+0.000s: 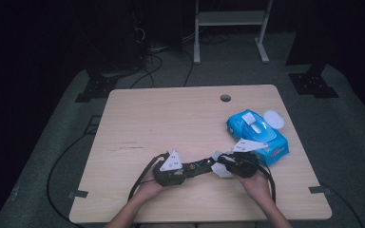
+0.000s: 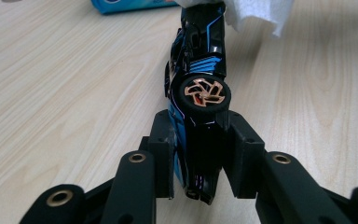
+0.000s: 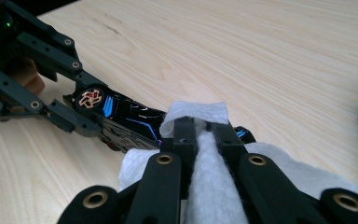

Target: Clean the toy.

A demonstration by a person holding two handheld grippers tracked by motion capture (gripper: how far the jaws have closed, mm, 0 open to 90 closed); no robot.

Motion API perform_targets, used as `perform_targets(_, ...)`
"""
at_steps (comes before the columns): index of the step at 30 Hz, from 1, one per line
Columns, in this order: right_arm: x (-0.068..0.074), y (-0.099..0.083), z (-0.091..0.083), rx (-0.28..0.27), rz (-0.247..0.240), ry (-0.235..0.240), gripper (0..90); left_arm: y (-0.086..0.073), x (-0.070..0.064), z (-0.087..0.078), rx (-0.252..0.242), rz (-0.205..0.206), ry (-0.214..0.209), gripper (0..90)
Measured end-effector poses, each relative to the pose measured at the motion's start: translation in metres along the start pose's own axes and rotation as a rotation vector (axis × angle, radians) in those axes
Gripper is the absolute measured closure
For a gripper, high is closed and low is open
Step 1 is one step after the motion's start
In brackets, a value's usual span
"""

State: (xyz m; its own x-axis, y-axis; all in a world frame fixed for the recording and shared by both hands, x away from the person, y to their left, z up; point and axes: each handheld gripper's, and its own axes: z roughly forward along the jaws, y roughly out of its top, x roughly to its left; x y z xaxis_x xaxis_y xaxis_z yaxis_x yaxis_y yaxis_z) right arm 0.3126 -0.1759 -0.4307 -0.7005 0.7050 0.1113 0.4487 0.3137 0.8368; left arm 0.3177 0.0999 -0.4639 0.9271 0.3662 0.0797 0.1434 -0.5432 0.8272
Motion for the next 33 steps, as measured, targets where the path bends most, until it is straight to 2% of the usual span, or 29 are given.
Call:
perform_targets(4,0.011,0.005,0.007,-0.002,-0.031,0.004,81.9,0.004,0.0,0.002,-0.007,-0.006,0.004,59.9)
perform_targets(7,0.024,0.01,0.017,-0.013,-0.044,0.07,81.9,0.005,0.001,0.004,0.006,-0.037,-0.001,52.4)
perform_targets(9,0.032,0.011,0.022,-0.005,-0.073,0.084,81.9,0.006,0.001,0.005,0.016,-0.029,-0.001,50.0)
perform_targets(11,0.035,0.012,0.024,0.001,-0.09,0.083,81.9,0.008,0.002,0.007,0.029,-0.044,-0.016,44.9)
perform_targets(13,0.031,0.011,0.023,-0.002,-0.07,0.085,81.9,0.008,0.002,0.009,0.031,-0.034,-0.015,49.0)
perform_targets(16,0.024,0.009,0.02,-0.007,-0.053,0.075,82.0,0.009,0.003,0.01,0.027,-0.025,-0.01,62.9)
perform_targets(19,0.014,0.007,0.013,-0.009,-0.042,0.028,82.0,0.009,0.002,0.009,0.027,-0.01,-0.008,64.7)
perform_targets(21,0.0,0.004,0.008,-0.023,0.009,0.006,82.0,0.01,0.002,0.009,0.029,-0.008,-0.007,64.9)
perform_targets(23,-0.008,0.003,0.003,-0.029,0.035,-0.015,82.0,0.01,0.002,0.008,0.035,-0.004,-0.008,65.0)
perform_targets(26,-0.006,0.004,-0.001,-0.052,0.039,-0.007,82.0,0.007,0.002,0.002,0.045,-0.006,-0.008,65.0)
perform_targets(28,0.0,0.008,0.0,-0.065,0.025,0.021,82.0,0.004,0.005,-0.005,0.062,-0.013,-0.006,65.1)
perform_targets(31,0.004,0.01,0.003,-0.06,0.015,0.029,82.0,-0.001,0.01,-0.016,0.093,-0.016,-0.002,65.1)
perform_targets(33,0.004,0.008,0.004,-0.062,0.027,0.034,82.0,-0.003,0.011,-0.021,0.099,-0.02,0.001,65.1)
